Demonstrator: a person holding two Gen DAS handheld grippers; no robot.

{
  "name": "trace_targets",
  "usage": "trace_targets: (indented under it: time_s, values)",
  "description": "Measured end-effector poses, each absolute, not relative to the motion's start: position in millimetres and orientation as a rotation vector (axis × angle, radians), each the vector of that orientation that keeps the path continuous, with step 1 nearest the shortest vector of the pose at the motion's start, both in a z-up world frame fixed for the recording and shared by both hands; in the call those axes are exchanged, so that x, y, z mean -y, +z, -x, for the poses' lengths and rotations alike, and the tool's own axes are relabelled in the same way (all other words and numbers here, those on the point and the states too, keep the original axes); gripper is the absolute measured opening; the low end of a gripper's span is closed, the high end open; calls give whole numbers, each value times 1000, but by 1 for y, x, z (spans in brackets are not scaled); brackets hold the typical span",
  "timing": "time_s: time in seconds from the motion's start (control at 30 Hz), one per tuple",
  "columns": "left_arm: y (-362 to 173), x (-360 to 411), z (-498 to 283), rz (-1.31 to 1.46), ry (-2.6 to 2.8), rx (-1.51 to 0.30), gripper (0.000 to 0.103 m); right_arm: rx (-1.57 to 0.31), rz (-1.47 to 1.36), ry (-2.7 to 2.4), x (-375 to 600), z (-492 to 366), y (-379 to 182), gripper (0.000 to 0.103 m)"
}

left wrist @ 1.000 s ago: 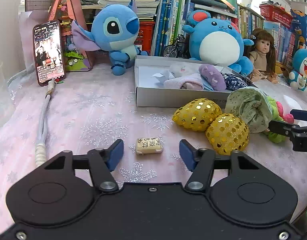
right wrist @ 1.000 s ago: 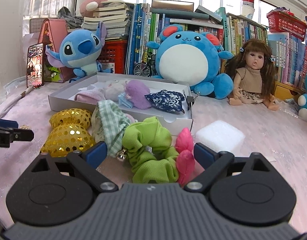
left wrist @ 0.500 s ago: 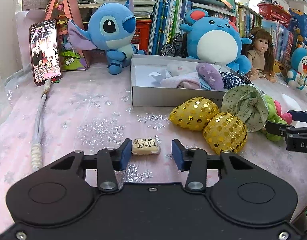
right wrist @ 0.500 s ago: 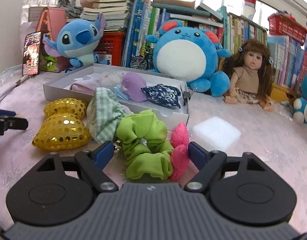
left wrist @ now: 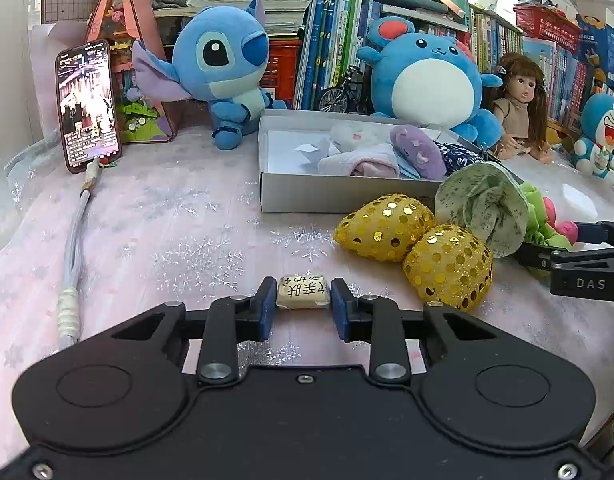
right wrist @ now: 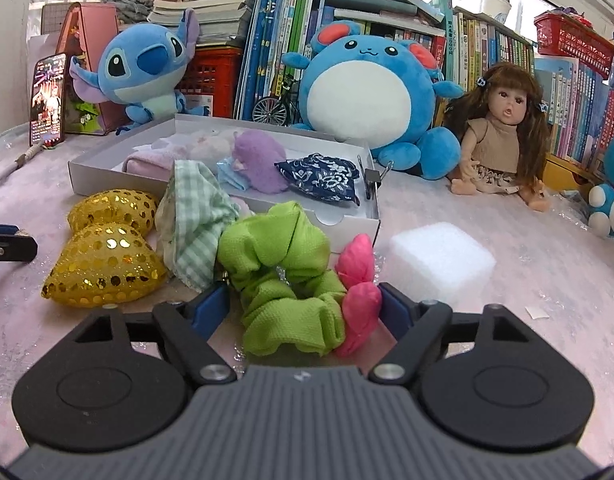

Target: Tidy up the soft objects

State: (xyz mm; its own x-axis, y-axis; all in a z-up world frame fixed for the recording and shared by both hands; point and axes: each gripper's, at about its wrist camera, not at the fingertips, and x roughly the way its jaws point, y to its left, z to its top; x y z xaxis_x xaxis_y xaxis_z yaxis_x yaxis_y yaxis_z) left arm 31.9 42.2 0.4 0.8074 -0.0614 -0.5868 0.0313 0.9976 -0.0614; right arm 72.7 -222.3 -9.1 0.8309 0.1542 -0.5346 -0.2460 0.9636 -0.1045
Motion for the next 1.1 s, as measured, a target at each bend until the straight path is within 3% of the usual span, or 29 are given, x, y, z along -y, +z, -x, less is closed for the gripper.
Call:
trace_targets:
  time_s: [0.2, 0.33, 1.1]
  values:
    - [4, -42, -33, 49, -50, -620, 28, -580, 105, 207, 228, -75, -13, 62]
    - [9, -42, -36, 52, -51, -607, 28, -572, 98, 213, 229, -72, -9, 59]
    - [41, -31, -67, 32, -61, -539, 28, -470, 87, 201, 229, -68, 31, 59]
